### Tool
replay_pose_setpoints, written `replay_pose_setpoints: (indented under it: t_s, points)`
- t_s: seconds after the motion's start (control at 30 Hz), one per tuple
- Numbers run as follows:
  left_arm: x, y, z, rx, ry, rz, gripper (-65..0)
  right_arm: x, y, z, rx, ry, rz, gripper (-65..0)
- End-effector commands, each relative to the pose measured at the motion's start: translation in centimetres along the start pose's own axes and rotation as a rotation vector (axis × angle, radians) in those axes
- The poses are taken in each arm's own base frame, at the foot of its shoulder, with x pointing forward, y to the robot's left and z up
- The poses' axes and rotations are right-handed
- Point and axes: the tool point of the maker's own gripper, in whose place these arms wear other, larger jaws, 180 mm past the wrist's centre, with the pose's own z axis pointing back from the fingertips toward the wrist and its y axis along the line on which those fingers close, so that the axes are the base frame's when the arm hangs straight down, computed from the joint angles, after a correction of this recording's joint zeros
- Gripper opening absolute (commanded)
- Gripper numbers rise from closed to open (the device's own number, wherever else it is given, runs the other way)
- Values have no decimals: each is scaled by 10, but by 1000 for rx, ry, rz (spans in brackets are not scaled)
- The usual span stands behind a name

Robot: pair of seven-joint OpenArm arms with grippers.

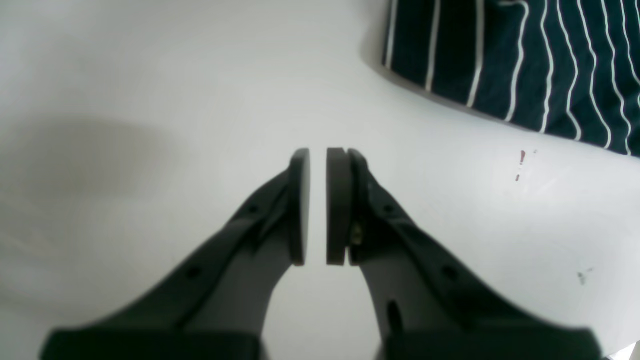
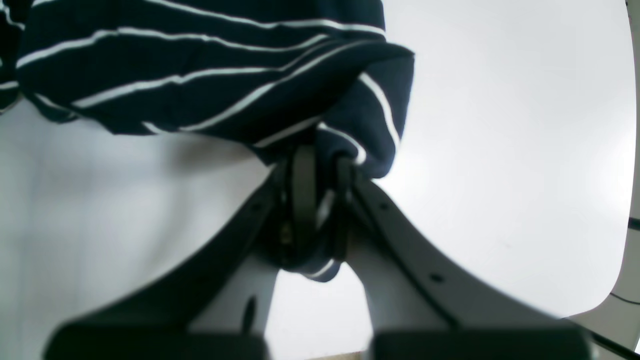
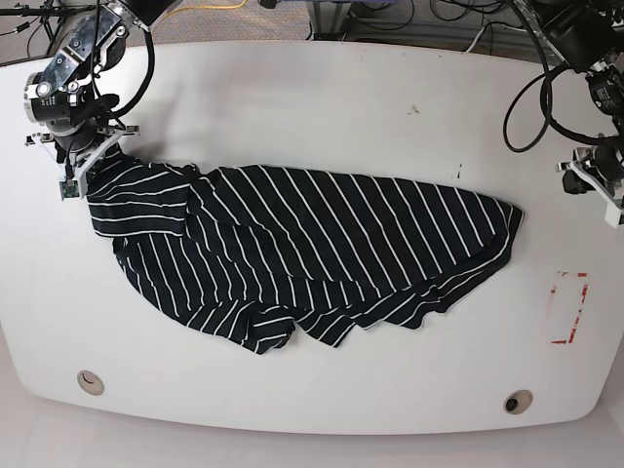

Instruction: Fold the T-shirt properly

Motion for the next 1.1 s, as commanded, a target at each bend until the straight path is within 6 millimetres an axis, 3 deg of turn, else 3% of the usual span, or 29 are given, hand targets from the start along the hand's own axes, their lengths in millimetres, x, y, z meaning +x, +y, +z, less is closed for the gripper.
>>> replay_pose_setpoints:
  t_s: [0.0,0.4,0.63,1.07]
  points:
    - [14,5,8,11,-44,-19,-608,11,-5,5,-17,-42,11,-648]
    - [15,1,6,4,-47,-21,-608,10,-6,6,-20,-38,10,-648]
    - [15,2,6,8,-44,-21,-608,-4,-5,6,-16,-6,14,-648]
    - [15,3,6,10,-43,-23,-607,-63,15,10,31,133,11,-648]
